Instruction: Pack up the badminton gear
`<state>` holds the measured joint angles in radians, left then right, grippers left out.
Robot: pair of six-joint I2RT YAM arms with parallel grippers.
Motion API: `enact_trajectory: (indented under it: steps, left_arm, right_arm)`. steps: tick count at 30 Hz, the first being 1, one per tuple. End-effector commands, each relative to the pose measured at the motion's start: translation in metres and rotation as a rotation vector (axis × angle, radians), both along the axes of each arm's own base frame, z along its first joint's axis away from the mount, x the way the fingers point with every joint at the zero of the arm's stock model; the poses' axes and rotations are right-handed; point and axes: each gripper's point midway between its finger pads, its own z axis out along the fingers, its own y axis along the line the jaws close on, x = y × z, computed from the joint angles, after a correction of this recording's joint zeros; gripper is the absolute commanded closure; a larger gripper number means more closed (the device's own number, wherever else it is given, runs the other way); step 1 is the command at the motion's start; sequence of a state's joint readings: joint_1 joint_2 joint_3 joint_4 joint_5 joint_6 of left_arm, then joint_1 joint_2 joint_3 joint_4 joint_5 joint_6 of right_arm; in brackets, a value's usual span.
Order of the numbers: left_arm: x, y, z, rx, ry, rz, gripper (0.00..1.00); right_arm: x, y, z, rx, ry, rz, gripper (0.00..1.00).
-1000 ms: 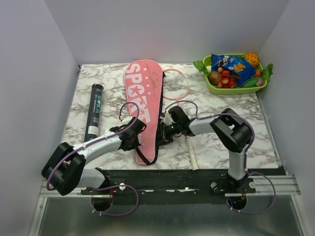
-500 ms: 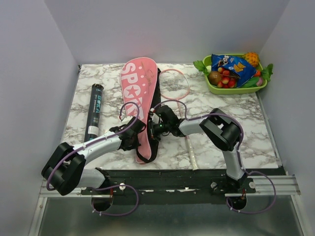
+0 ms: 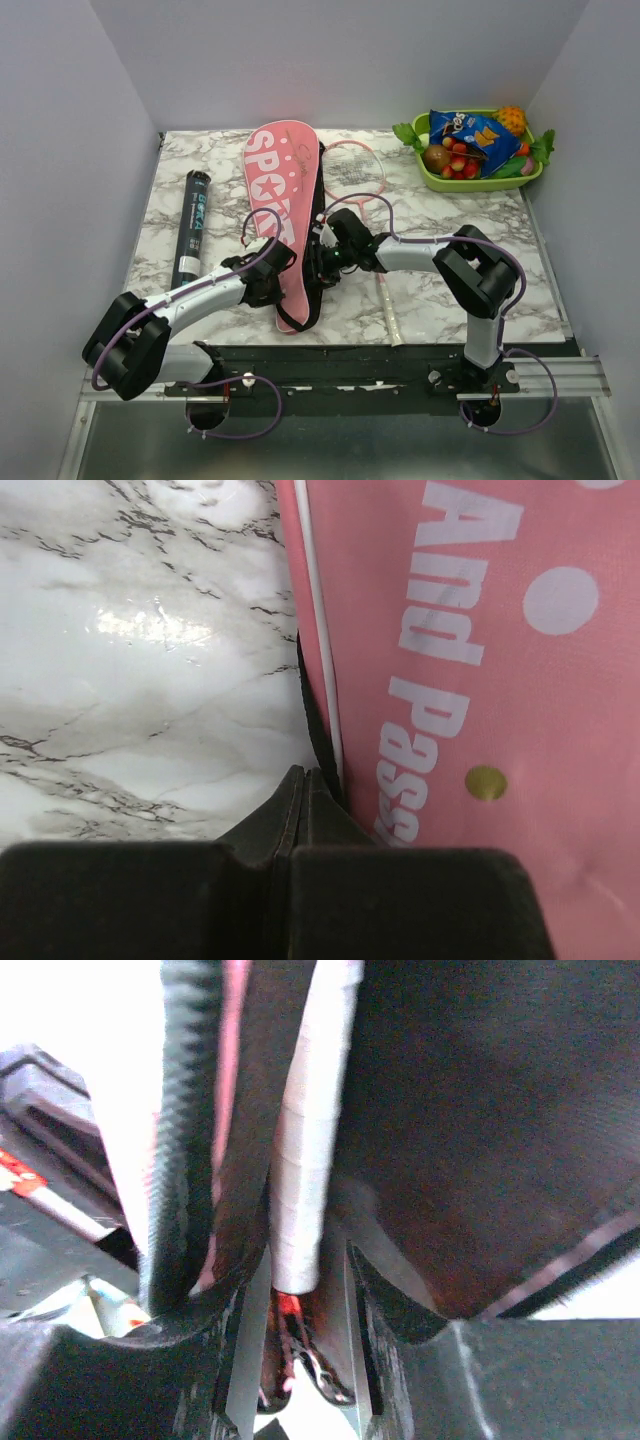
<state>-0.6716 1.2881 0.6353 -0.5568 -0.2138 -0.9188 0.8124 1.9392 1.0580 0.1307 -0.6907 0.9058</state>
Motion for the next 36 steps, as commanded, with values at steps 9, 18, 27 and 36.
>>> enact_trajectory:
  steps: [9, 18, 27, 36]
  left_arm:
    - [0.003, 0.013, 0.042, -0.001, -0.097, 0.064, 1.00]
    - [0.024, -0.015, 0.099, -0.154, -0.257, -0.028, 1.00]
    - [0.042, -0.042, 0.139, -0.215, -0.377, -0.219, 1.00]
    - [0.051, -0.060, 0.155, -0.243, -0.453, -0.356, 1.00]
  right_arm:
    - [0.051, -0.112, -0.016, -0.556, -0.248, -0.108, 0.51]
    - [0.150, -0.187, 0.030, -0.764, -0.374, -0.265, 0.40]
    - [0.220, -0.223, 0.008, -0.871, -0.348, -0.336, 0.41]
    - [0.221, -0.214, -0.019, -0.866, -0.290, -0.260, 0.41]
